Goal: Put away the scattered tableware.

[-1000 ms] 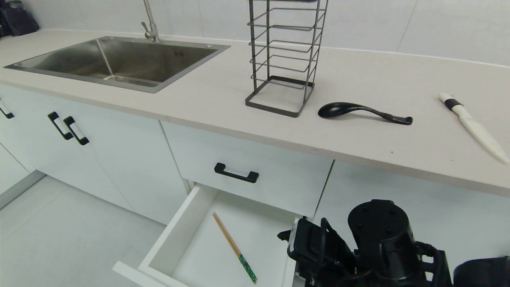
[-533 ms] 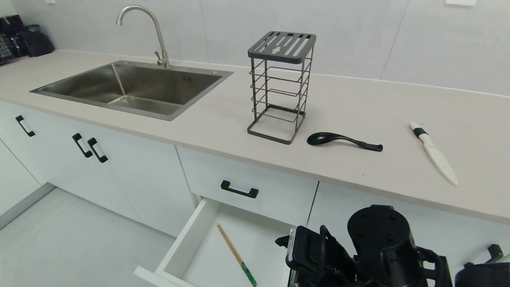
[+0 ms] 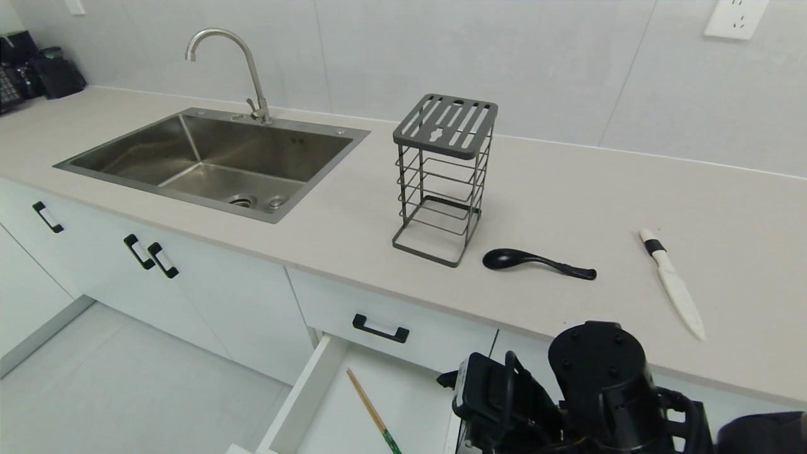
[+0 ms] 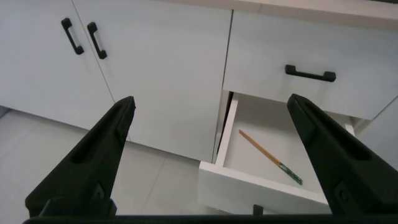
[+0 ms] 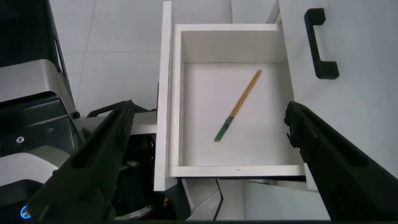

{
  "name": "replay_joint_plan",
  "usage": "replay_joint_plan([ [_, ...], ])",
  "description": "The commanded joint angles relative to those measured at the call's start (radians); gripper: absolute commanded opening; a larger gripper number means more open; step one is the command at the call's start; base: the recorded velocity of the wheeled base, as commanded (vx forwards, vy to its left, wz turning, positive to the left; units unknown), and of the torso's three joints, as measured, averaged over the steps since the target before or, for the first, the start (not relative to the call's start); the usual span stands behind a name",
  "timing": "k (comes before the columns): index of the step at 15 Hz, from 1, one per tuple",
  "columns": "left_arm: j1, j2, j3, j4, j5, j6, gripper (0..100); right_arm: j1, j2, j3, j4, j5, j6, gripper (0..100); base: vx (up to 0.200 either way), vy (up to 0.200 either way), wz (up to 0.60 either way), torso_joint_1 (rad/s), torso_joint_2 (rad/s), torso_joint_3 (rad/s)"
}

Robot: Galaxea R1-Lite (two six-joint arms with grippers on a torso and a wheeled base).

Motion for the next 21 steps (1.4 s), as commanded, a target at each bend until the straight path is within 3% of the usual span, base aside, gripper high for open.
replay_joint_plan([
  [1,0.000,0.002,0.000,0.000,0.001,0.000,100,0.000,0.002,-0.002,0.000,0.001,0.009,100,0.000,0.000,0.00,0.271,-0.52,-0.261],
  [7,0.000,0.002,0.000,0.000,-0.001,0.000,100,0.014,0.002,-0.065,0.049,0.002,0.056,100,0.000,0.000,0.00,0.284,-0.55,-0.266],
  [9,0.000,0.002,0.000,0.000,0.001,0.000,100,0.014,0.000,-0.133,0.204,0.007,0.062,100,0.000,0.000,0.00,0.224,-0.44,-0.210],
  [13,0.000,0.002,0.000,0.000,0.001,0.000,100,0.010,-0.009,-0.349,0.650,0.079,0.064,100,0.000,0.000,0.00,0.045,-0.08,-0.040],
  [17,0.000,0.002,0.000,0.000,-0.001,0.000,100,-0.019,-0.014,-0.292,0.586,0.073,0.061,100,0.000,0.000,0.00,0.000,0.00,0.000],
  [18,0.000,0.002,0.000,0.000,0.001,0.000,100,-0.062,-0.044,-0.203,0.481,0.054,0.073,100,0.000,0.000,0.00,0.000,0.00,0.000],
  [21,0.000,0.002,0.000,0.000,-0.001,0.000,100,-0.101,-0.095,-0.106,0.438,-0.099,0.147,100,0.000,0.000,0.00,0.000,0.00,0.000],
])
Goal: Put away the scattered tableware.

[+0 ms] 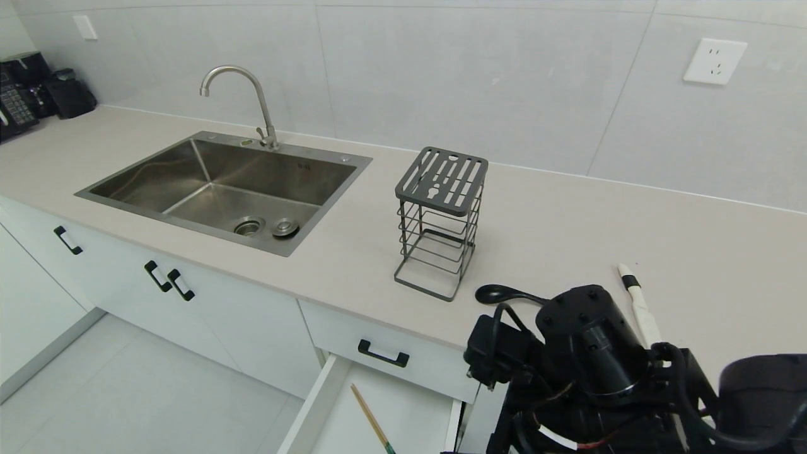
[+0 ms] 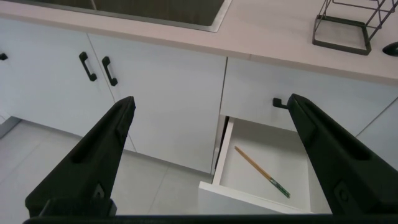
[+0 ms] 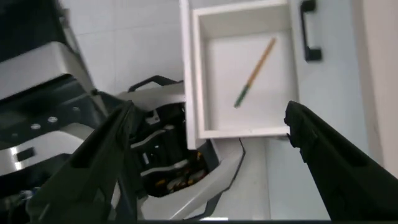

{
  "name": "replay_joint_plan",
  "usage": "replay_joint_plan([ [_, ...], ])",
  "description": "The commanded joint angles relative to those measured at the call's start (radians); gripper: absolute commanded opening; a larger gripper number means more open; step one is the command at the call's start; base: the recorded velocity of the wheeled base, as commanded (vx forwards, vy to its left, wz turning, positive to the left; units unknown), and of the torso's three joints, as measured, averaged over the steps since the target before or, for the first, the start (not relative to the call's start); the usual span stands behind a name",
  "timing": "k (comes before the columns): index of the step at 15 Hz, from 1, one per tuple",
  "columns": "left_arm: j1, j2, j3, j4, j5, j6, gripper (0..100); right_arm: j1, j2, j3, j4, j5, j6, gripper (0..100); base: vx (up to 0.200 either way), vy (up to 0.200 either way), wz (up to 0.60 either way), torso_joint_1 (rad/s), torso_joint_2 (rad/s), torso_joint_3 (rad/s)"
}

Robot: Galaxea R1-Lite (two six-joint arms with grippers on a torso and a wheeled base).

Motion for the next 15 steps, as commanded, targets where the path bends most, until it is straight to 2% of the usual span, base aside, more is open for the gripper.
replay_joint_plan([
  [1,0.000,0.002,0.000,0.000,0.000,0.000,100,-0.028,-0.047,0.060,-0.006,-0.031,0.018,100,0.000,0.000,0.00,0.000,0.00,0.000],
  [6,0.000,0.002,0.000,0.000,0.001,0.000,100,-0.156,-0.048,0.028,-0.052,-0.035,0.015,100,0.000,0.000,0.00,0.000,0.00,0.000],
  [9,0.000,0.002,0.000,0.000,0.000,0.000,100,-0.285,-0.040,-0.018,-0.055,-0.034,-0.071,100,0.000,0.000,0.00,0.000,0.00,0.000],
  [15,0.000,0.002,0.000,0.000,0.000,0.000,100,-0.401,0.032,-0.083,-0.057,-0.015,-0.163,100,0.000,0.000,0.00,0.000,0.00,0.000],
])
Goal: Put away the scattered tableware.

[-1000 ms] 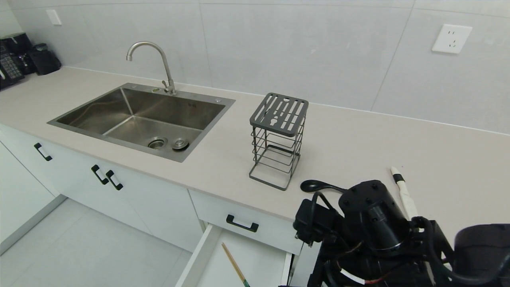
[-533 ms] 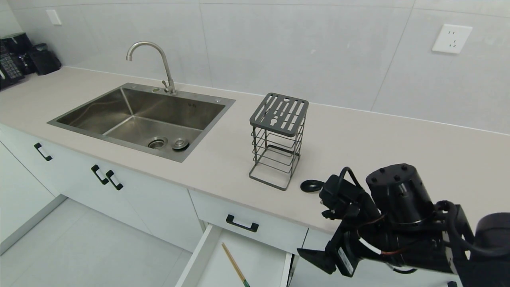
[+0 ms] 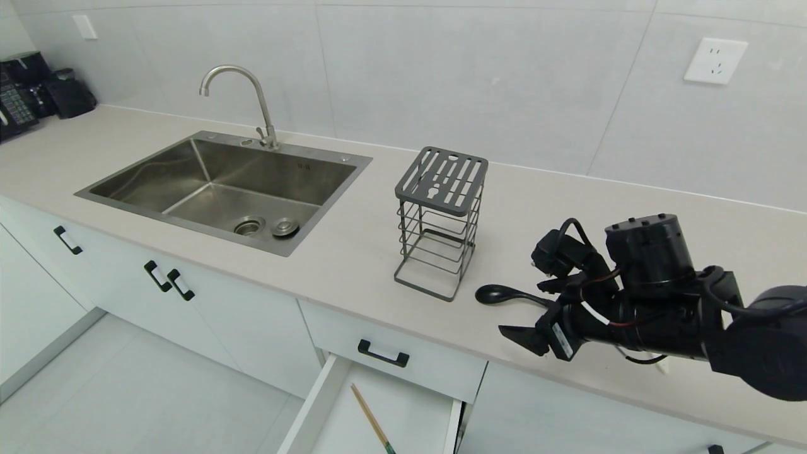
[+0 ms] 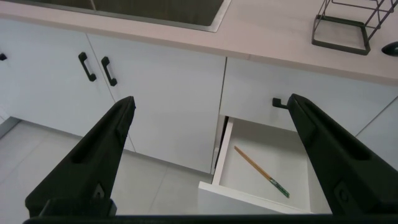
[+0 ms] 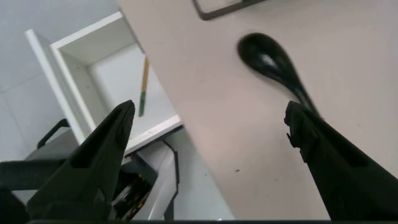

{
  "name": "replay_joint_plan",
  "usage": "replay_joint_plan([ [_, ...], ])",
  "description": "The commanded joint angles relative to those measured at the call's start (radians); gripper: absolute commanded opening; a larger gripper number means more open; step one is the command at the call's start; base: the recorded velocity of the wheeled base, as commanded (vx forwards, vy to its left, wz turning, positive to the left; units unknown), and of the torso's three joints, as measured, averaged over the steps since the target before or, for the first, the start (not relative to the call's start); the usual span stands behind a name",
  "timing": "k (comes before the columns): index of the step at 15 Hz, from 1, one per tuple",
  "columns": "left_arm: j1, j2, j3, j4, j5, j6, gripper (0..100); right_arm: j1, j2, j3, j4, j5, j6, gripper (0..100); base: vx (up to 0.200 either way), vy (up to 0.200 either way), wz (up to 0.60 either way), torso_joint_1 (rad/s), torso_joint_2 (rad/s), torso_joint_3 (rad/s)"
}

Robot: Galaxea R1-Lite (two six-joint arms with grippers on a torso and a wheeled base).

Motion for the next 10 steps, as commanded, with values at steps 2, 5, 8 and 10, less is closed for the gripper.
replay_joint_plan([
  [2,0.000,0.002,0.000,0.000,0.000,0.000,100,-0.075,0.055,-0.019,0.001,0.041,-0.047,100,0.000,0.000,0.00,0.000,0.00,0.000],
  [5,0.000,0.002,0.000,0.000,0.000,0.000,100,-0.109,0.076,-0.039,0.002,0.049,-0.047,100,0.000,0.000,0.00,0.000,0.00,0.000],
  [8,0.000,0.002,0.000,0.000,0.000,0.000,100,-0.116,0.096,-0.055,0.004,0.047,-0.047,100,0.000,0.000,0.00,0.000,0.00,0.000],
  [10,0.000,0.002,0.000,0.000,0.000,0.000,100,-0.116,0.112,-0.059,0.004,0.044,-0.047,100,0.000,0.000,0.00,0.000,0.00,0.000],
])
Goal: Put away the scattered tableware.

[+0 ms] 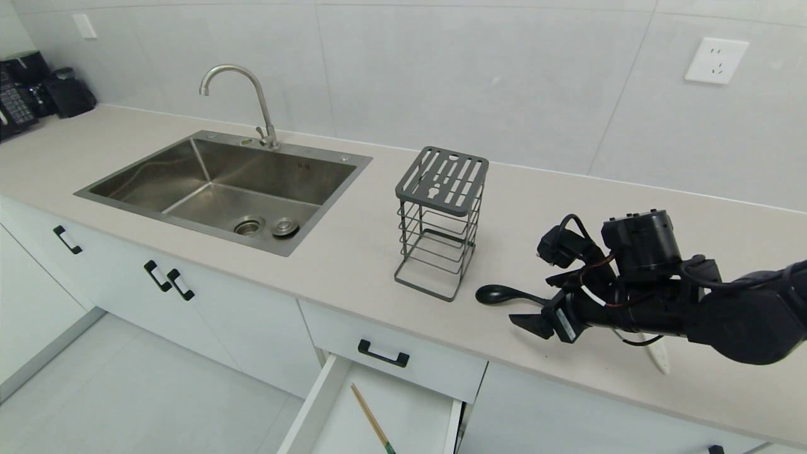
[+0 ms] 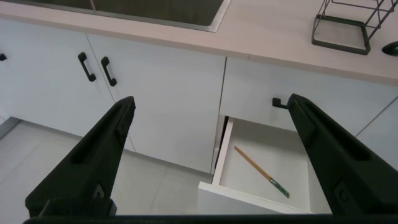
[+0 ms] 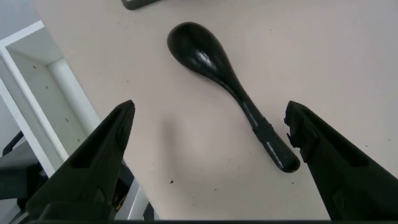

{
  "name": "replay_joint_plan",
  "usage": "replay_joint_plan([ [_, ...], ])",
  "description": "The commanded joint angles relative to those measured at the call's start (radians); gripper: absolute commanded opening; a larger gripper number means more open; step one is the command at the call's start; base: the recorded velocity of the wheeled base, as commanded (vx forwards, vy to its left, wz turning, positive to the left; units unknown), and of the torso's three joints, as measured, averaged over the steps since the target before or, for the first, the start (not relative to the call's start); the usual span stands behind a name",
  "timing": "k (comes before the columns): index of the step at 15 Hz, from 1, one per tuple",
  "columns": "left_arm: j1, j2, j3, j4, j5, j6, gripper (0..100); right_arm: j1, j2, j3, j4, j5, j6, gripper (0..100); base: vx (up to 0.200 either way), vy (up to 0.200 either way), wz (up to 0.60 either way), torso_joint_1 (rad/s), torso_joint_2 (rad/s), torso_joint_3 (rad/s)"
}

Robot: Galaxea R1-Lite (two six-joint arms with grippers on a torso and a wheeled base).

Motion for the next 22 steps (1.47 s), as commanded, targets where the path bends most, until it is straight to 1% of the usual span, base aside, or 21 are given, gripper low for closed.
replay_joint_plan([
  [1,0.000,0.002,0.000,0.000,0.000,0.000,100,-0.001,0.022,-0.006,0.000,-0.002,0.001,100,0.000,0.000,0.00,0.000,0.00,0.000],
  [9,0.000,0.002,0.000,0.000,0.000,0.000,100,-0.009,0.131,-0.077,0.000,-0.008,0.003,100,0.000,0.000,0.00,0.000,0.00,0.000],
  [22,0.000,0.002,0.000,0.000,0.000,0.000,100,-0.017,0.194,-0.144,-0.002,-0.008,0.014,100,0.000,0.000,0.00,0.000,0.00,0.000],
])
